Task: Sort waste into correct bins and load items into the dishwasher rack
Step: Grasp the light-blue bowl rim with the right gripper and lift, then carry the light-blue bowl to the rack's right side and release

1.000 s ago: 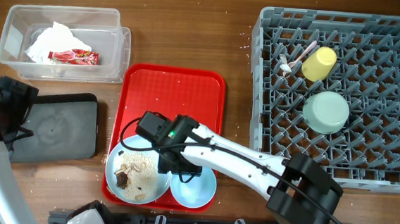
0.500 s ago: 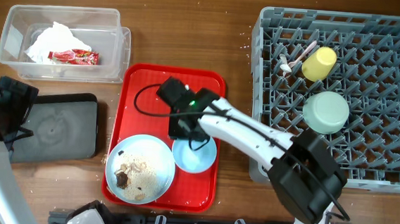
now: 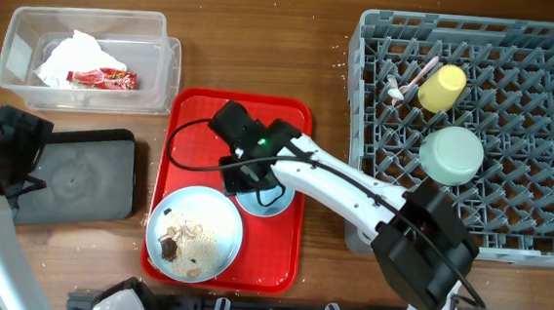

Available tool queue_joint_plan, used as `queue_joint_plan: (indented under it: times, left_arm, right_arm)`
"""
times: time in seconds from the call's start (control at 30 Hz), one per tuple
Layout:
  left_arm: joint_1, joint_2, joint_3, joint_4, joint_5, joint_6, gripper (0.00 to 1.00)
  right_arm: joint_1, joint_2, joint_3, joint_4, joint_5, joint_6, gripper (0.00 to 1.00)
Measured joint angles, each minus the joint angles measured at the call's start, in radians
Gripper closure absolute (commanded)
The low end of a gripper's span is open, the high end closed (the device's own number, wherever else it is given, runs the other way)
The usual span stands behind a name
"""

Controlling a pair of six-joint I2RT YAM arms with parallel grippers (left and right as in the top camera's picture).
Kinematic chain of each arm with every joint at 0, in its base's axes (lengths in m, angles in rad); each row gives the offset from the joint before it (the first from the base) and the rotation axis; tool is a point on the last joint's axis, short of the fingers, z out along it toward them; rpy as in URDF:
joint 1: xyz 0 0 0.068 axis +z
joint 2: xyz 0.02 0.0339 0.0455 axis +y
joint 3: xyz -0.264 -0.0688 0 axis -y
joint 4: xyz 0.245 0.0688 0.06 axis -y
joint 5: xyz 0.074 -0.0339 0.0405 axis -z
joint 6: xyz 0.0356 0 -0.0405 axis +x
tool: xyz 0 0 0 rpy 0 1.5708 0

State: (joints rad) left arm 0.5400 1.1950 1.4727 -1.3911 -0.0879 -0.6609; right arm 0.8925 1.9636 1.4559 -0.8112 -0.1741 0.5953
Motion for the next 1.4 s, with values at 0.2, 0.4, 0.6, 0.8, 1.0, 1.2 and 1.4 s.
queue_joint_plan:
  times: [0.2, 0.4, 0.6, 0.8, 1.0, 1.2, 1.4]
  left_arm:
    - [0.000, 0.000, 0.000, 0.000, 0.000, 0.000, 0.00]
    - [0.000, 0.000, 0.000, 0.000, 0.000, 0.000, 0.00]
    - [0.000, 0.000, 0.000, 0.000, 0.000, 0.000, 0.00]
    - [0.000, 0.000, 0.000, 0.000, 0.000, 0.000, 0.00]
    - [0.000, 0.000, 0.000, 0.000, 0.000, 0.000, 0.00]
    - [0.000, 0.000, 0.000, 0.000, 0.000, 0.000, 0.00]
    - [0.000, 0.000, 0.000, 0.000, 0.000, 0.000, 0.00]
  right_arm:
    - [0.024, 0.019, 0.000, 0.032, 0.096, 0.030, 0.59]
    - [0.058, 0.075, 0.000, 0.031, 0.126, 0.078, 0.96]
    - [0.023, 0.068, 0.216, -0.211, 0.145, 0.060, 0.96]
    - [-0.509, -0.183, 0.448, -0.401, 0.048, -0.148, 0.96]
    - [-1.215, -0.235, 0.454, -0.369, -0.456, -0.484, 0.95]
    - [-1.476, 0.110, 0.456, -0.291, -1.035, -0.623, 0.96]
    - [-1.515, 0.268, 0.457, -0.287, -1.162, -0.564, 0.95]
